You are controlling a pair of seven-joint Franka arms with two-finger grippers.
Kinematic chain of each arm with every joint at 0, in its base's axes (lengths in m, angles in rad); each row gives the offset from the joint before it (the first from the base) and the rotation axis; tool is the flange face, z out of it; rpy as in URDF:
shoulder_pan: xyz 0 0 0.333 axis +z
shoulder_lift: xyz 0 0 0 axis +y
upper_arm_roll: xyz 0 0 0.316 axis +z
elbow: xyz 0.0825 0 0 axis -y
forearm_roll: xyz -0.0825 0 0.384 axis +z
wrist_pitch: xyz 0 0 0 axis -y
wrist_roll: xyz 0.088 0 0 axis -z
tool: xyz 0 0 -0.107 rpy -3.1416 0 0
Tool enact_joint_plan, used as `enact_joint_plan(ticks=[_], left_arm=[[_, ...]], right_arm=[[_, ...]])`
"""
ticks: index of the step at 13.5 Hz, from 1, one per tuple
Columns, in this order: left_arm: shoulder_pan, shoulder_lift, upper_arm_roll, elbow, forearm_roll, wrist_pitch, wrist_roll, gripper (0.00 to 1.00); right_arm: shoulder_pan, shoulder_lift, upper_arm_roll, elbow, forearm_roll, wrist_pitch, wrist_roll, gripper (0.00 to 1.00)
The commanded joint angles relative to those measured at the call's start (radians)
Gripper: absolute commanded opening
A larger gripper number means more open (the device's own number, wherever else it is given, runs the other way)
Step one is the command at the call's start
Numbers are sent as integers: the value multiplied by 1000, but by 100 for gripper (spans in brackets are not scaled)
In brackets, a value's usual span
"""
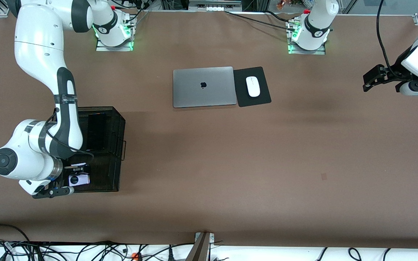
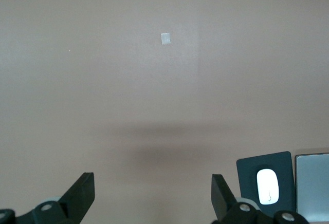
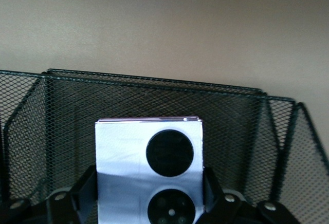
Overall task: Place phones with both arms
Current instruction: 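Lower the white phone into the organizer and open the right gripper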
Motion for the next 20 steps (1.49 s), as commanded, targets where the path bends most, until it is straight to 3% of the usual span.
enact_joint_plan(ticks=[1,5,9,14,17,20], left_arm=[[2,9,-4,27,-12,-22,14,100],[2,9,-4,27,-11,-23,14,100],[1,9,-4,27,-11,-24,12,100],[1,9,-8,27,-8,-21,14,100],[1,10,-8,27,-5,-21,12,100],[1,9,-10,27,-5,-22,12,100]], right_arm=[[-14,-18,12,-8,27,-1,4,100],[-14,-95,12,8,23,-19,21,100],[-14,-288,15,-26,-55,-223,35,100],[-78,-673,193,-303,-327,-257,78,100],[-194,-819,279,-422,-335,-270,92,100],[-287,-897,363,-453,-374,-347,162,100]])
